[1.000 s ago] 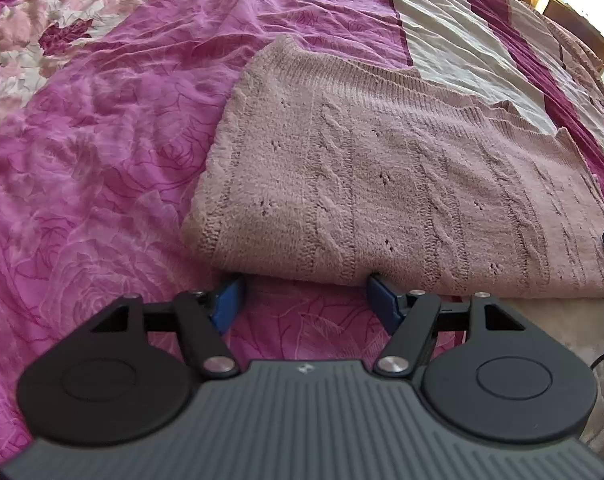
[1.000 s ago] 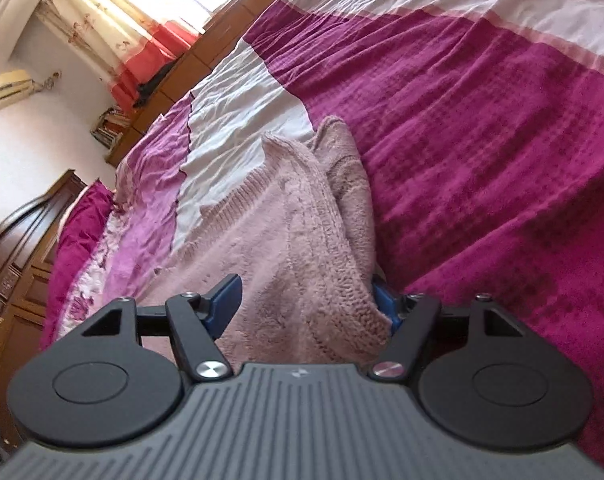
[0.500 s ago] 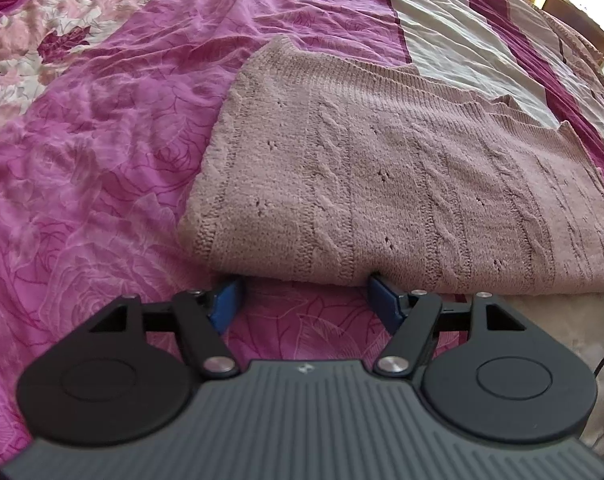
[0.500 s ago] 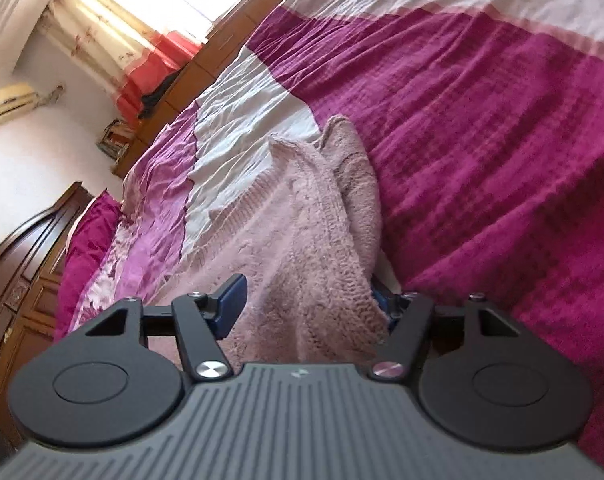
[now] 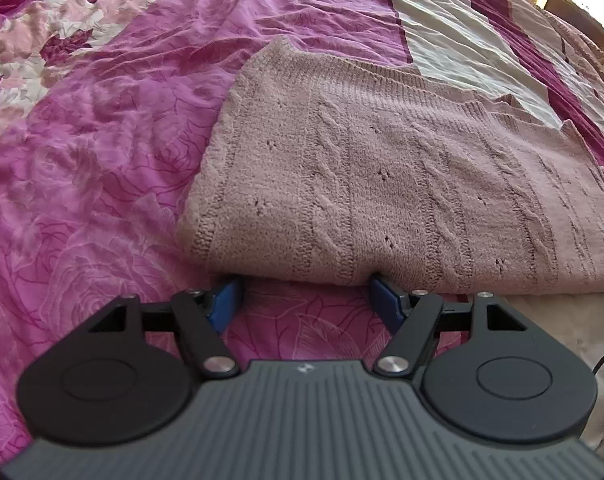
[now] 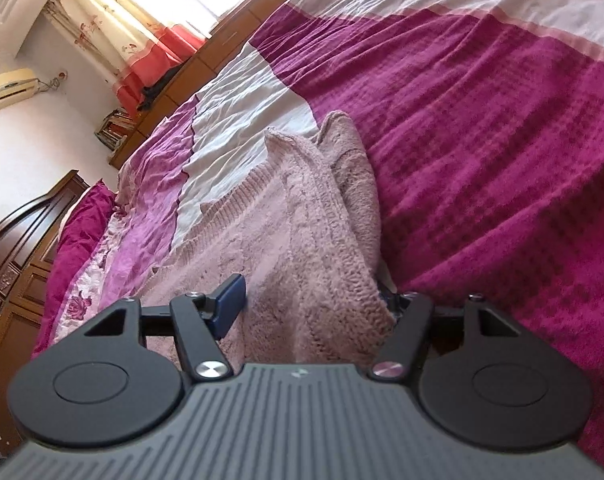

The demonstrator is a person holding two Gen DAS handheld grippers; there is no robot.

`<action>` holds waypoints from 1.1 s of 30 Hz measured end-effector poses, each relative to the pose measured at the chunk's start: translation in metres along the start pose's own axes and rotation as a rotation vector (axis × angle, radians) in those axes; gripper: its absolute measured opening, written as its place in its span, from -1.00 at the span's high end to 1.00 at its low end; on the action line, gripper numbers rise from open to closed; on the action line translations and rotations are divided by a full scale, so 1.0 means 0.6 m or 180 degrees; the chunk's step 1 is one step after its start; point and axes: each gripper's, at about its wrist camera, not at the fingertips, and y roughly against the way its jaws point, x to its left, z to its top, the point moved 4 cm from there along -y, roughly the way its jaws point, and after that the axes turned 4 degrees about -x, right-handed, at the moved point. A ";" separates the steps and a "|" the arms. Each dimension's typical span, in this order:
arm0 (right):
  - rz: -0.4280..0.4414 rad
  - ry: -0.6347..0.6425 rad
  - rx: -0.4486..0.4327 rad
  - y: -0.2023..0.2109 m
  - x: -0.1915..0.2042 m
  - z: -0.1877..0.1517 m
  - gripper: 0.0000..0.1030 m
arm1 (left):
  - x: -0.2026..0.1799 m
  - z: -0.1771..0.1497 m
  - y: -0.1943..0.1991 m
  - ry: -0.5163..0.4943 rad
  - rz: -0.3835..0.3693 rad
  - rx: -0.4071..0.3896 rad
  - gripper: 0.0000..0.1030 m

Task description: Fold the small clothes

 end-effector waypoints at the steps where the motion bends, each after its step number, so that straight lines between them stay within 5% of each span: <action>1: 0.0003 0.0022 0.0004 -0.001 0.000 0.000 -0.36 | -0.001 0.000 0.000 -0.0007 0.0007 -0.0002 -0.38; 14: -0.0018 0.0177 0.0032 -0.006 0.007 0.001 -0.37 | -0.006 -0.001 -0.002 -0.0066 0.0031 -0.0031 -0.42; 21: -0.0094 -0.0037 0.0004 0.006 -0.003 0.007 0.22 | -0.007 0.001 0.000 -0.0065 0.0033 -0.0018 -0.42; 33: 0.0087 0.0009 -0.0144 0.038 0.039 0.030 0.37 | -0.010 0.011 0.026 -0.0093 0.0055 -0.0065 -0.42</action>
